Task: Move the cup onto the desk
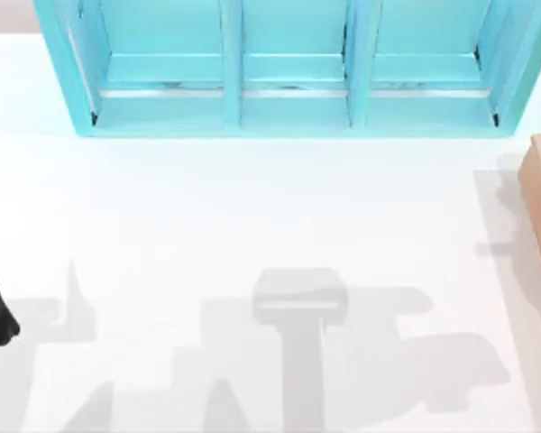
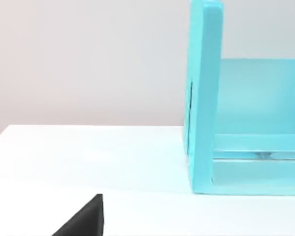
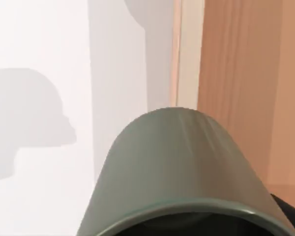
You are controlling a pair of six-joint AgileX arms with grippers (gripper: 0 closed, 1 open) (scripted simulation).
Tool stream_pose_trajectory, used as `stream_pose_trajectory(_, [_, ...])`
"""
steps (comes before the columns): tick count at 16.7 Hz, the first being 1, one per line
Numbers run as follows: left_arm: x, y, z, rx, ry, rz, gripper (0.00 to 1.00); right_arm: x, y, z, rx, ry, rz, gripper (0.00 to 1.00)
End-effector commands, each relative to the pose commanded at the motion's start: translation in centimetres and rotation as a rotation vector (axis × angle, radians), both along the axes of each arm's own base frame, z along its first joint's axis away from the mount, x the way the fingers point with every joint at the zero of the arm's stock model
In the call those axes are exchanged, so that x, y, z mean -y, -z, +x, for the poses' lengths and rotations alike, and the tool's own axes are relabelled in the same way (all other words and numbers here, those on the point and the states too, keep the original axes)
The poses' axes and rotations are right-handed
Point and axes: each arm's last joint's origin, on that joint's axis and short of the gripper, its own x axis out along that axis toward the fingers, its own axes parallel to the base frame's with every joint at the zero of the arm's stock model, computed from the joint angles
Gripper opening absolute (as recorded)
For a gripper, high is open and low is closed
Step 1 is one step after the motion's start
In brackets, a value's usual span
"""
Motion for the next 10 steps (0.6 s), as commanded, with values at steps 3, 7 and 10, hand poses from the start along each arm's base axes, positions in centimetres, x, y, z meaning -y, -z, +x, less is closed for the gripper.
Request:
stream_pose_trajectory(3, [0.0, 0.0, 0.0, 0.0, 0.0, 0.0, 1.0, -5.1, 0.0, -0.5, -0.003, -0.023, 0.0, 0.0])
stream_pose_trajectory(7, [0.0, 0.0, 0.0, 0.0, 0.0, 0.0, 1.0, -11.4, 0.4, -2.7, -0.02, 0.009, 0.003, 0.0])
stream_pose_trajectory(10, [0.0, 0.0, 0.0, 0.0, 0.0, 0.0, 1.0, -14.8, 0.6, -4.8, -0.03, 0.021, 0.006, 0.0])
